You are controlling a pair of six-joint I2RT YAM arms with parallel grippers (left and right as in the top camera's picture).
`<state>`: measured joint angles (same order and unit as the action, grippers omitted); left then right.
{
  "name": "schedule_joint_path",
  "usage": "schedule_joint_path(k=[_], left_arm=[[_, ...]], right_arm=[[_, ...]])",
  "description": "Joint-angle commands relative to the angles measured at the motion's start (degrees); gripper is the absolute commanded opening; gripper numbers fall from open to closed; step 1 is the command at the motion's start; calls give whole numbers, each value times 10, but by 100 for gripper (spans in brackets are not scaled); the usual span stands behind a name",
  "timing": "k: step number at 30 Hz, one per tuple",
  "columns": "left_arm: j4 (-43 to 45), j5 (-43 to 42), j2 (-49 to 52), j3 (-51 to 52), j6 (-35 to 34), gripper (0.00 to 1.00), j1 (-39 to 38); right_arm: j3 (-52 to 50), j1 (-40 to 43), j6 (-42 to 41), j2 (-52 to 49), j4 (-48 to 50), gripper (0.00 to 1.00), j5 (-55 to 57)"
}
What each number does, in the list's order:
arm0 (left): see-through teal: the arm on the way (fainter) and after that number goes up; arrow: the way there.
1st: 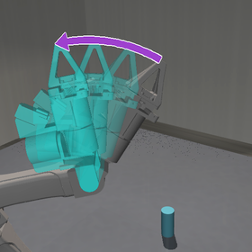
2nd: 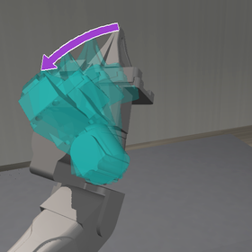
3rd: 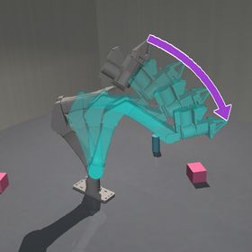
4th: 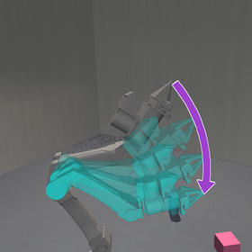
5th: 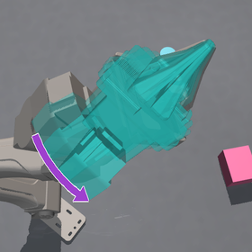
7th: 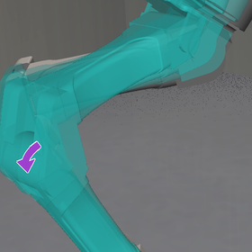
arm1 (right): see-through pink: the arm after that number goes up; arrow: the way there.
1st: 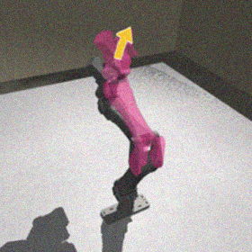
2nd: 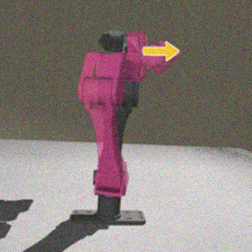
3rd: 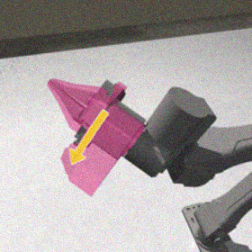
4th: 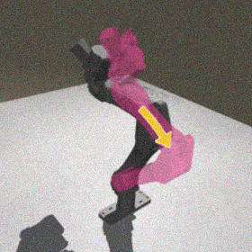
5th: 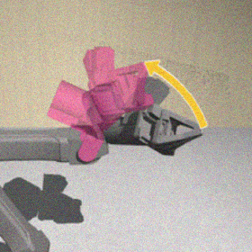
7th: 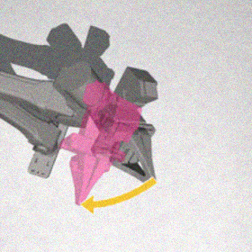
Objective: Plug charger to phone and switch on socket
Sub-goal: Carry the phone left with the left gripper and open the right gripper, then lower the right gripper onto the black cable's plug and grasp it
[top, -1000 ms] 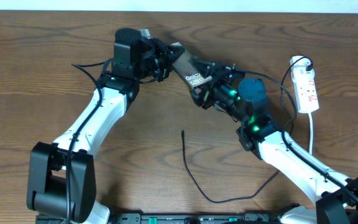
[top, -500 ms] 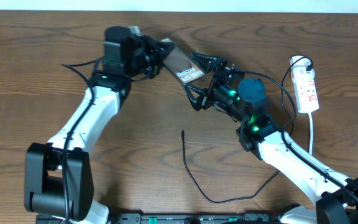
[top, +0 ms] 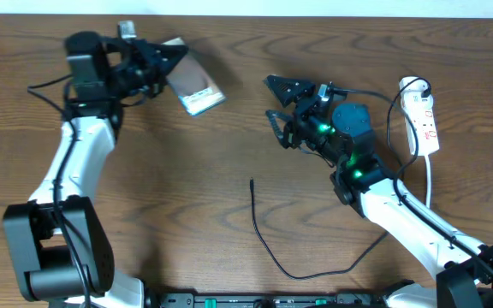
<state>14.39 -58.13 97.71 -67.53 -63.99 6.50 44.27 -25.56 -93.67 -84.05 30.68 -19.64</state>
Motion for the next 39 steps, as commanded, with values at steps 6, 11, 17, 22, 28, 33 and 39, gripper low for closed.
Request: schedule_joint_path(k=[6, 11, 17, 22, 28, 33, 39], left_arm=[[14, -177, -15, -12, 142, 7, 64], [14, -202, -15, -12, 202, 8, 76], [14, -207, -15, -12, 248, 7, 76], [14, -212, -15, -12, 284, 7, 76], [14, -212, -15, -12, 284, 7, 76], [14, -212, -15, -12, 284, 8, 76], [14, -211, -15, -12, 285, 8, 76]], right_arm=[[12, 4, 271, 1, -29, 99, -2], [78, 3, 372, 1, -207, 99, -4], [168, -9, 455, 0, -419, 99, -4], [185, -27, 508, 0, -560, 99, -4], [184, -48, 517, 0, -651, 99, -4], [185, -59, 536, 0, -597, 99, 1], [204, -79, 495, -35, -610, 99, 17]])
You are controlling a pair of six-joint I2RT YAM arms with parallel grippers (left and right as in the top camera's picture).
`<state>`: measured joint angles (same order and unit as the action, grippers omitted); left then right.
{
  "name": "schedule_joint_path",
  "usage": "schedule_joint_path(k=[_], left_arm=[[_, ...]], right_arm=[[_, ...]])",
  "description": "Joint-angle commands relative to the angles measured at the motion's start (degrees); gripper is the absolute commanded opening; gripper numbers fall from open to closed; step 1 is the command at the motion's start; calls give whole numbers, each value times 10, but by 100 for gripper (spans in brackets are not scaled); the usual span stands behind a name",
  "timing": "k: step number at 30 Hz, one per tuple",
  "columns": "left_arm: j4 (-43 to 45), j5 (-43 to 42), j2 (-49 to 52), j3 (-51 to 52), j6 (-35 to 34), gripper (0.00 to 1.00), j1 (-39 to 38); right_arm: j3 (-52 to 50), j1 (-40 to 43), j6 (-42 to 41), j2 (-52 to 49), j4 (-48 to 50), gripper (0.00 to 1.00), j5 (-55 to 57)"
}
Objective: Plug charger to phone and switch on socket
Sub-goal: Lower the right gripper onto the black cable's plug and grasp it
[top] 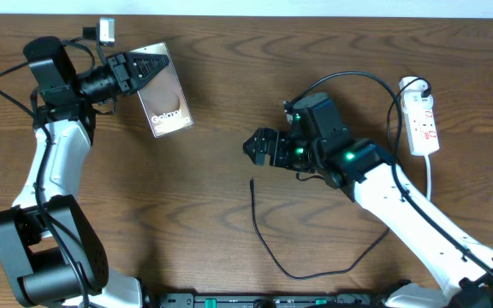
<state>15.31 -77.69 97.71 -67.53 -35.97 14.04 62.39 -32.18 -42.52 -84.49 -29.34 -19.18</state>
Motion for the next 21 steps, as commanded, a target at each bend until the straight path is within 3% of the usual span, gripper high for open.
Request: schedule_joint_path(k=[1, 10, 21], left_arm=[[5, -16, -15, -12, 4, 8, 1], [5, -16, -15, -12, 4, 7, 1], [5, -16, -15, -12, 4, 7, 1]], right_arm=[[34, -17, -17, -46, -23, 99, 13], [157, -39, -16, -182, -192, 99, 47], [163, -79, -16, -240, -225, 94, 60]])
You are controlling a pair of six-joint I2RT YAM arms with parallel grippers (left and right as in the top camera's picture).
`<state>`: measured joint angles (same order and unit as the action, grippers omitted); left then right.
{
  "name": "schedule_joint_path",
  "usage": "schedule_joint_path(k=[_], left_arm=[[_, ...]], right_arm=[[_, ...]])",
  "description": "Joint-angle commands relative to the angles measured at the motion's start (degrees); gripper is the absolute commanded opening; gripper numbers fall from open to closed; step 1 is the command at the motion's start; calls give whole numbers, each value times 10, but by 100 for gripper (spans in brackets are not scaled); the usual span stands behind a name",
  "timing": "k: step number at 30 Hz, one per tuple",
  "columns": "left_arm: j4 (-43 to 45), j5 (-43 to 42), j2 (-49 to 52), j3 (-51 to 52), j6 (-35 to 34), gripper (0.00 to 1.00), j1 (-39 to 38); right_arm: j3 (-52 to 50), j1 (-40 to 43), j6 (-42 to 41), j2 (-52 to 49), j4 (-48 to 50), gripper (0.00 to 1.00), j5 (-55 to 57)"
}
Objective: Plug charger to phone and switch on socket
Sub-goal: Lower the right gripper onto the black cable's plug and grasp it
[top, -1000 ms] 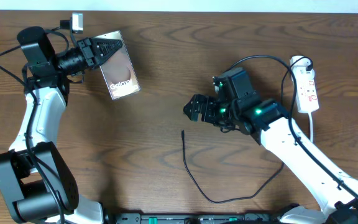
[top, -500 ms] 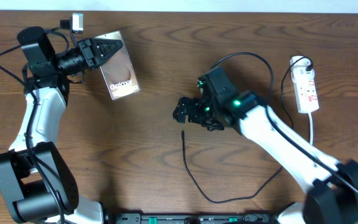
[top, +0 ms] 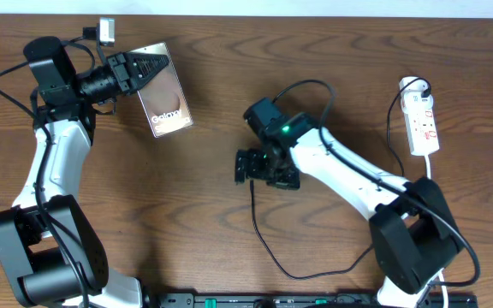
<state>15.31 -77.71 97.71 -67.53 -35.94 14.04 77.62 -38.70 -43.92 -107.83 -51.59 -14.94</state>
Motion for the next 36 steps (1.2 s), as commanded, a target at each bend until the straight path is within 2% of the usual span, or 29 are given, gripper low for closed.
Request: schedule_joint_path(k=[1, 8, 12, 19, 26, 30, 36], left_arm=[[5, -16, -15, -12, 4, 7, 1], [4, -16, -15, -12, 4, 8, 1], [4, -16, -15, -12, 4, 8, 1], [4, -16, -15, -12, 4, 8, 1], [4, -16, -15, -12, 4, 8, 1], [4, -16, -15, -12, 4, 7, 1], [5, -16, -15, -12, 4, 7, 1]], right_arm=[[11, -19, -2, -11, -2, 93, 23], [11, -45, -15, -24, -5, 84, 90], [11, -48, -24, -39, -4, 73, 97], [11, -50, -23, -94, 7, 63, 99], [11, -50, -23, -103, 10, 61, 94], [11, -50, -23, -103, 10, 56, 94], [11, -50, -23, -103, 11, 43, 94]])
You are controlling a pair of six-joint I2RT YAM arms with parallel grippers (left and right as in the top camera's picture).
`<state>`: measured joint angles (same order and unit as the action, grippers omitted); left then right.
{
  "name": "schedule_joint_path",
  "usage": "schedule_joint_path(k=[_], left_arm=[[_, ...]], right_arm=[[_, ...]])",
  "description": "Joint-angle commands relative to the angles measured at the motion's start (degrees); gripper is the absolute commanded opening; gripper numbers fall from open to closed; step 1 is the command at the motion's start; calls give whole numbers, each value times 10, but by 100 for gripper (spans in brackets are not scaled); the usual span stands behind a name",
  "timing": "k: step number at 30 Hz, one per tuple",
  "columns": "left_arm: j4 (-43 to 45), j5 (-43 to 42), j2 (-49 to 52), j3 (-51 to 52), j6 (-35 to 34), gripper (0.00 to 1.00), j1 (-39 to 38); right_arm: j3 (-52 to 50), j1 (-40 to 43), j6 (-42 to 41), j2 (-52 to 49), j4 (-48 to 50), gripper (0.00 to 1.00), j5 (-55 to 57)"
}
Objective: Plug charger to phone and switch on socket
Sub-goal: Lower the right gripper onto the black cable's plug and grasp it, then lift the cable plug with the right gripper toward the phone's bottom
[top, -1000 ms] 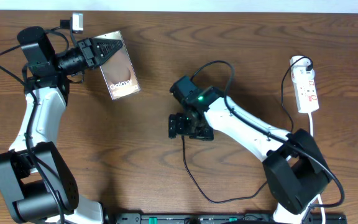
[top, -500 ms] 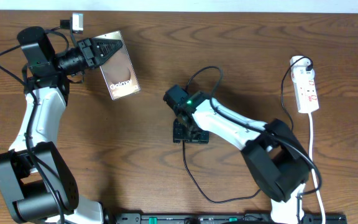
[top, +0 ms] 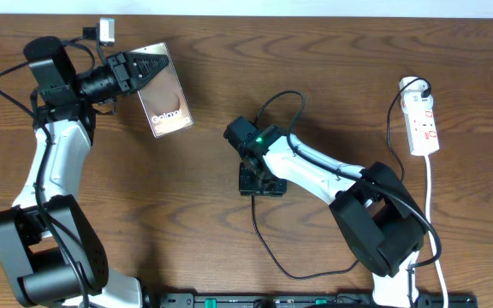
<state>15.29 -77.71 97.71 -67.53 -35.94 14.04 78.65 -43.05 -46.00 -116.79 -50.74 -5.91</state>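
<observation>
A phone (top: 168, 104) with "Galaxy" on its screen lies tilted at the upper left. My left gripper (top: 148, 67) is shut on its upper left edge. The black charger cable (top: 268, 252) runs from the table's middle down and round to the right. Its free end is hidden under my right gripper (top: 258, 182), which points straight down over it. The overhead view does not show how the right jaws stand. A white power socket strip (top: 422, 115) lies at the far right.
The strip's white cord (top: 430, 184) runs down the right side. A small white block (top: 106, 30) sits by the left arm at the top edge. Bare wood lies between the phone and the right gripper.
My right gripper has moved a little left and down, from just above the cable's tip to directly over it, and looks narrower from above. The left arm and phone have not moved.
At first the left gripper held the phone further right, near the top middle, and the right gripper hung open above the cable. Then the phone stood further left. The right arm reached toward the cable's free end and now covers it.
</observation>
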Motion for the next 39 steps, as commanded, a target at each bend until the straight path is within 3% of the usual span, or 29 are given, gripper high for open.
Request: schedule_joint_path(k=[1, 12, 35, 39], left_arm=[[5, -16, -15, -12, 4, 7, 1], [5, -16, -15, -12, 4, 7, 1], [5, -16, -15, -12, 4, 7, 1], [5, -16, -15, -12, 4, 7, 1]], right_arm=[[1, -7, -2, -13, 2, 41, 4], [1, -9, -2, -13, 2, 16, 9], [1, -4, -22, -13, 23, 15, 26], [1, -4, -24, -13, 23, 11, 26]])
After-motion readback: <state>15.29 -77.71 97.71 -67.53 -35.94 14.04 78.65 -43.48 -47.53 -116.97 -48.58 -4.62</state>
